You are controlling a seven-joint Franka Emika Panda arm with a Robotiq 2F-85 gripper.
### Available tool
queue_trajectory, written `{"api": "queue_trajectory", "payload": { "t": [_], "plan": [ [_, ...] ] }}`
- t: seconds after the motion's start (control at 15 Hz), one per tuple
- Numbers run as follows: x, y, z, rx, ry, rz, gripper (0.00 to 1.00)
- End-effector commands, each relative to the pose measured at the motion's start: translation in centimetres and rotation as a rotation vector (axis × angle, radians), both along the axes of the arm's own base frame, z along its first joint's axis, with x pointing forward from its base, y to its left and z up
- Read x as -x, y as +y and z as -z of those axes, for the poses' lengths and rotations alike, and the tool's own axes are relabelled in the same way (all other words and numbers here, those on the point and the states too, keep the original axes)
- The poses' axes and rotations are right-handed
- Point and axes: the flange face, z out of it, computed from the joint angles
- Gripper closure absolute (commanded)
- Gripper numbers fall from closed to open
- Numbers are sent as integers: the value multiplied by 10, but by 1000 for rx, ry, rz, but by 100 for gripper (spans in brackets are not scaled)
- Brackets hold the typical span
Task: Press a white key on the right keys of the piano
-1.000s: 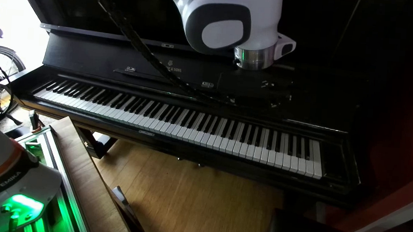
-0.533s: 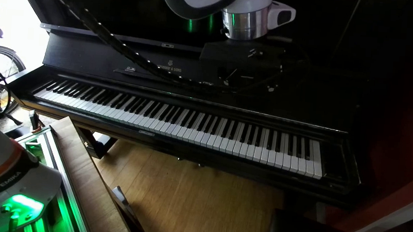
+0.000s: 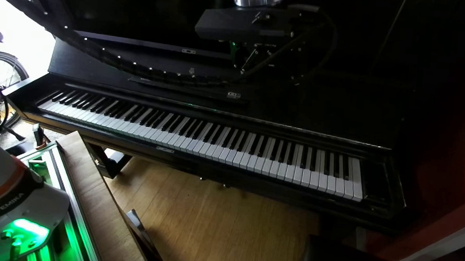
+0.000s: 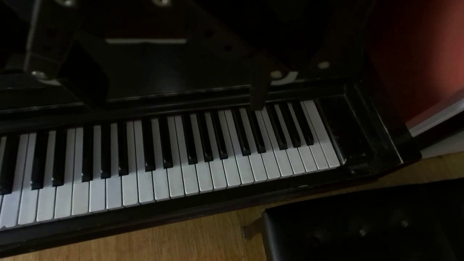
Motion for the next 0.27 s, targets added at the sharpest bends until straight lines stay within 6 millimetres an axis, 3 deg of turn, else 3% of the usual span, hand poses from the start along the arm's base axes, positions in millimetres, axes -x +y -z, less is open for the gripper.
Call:
{"api": "queue_trajectory", "payload": {
  "t": [0.0, 0.2],
  "plan": [
    [1, 0, -2, 1, -1, 3, 0],
    [3, 1, 1, -2, 4, 6, 0]
  ]
}}
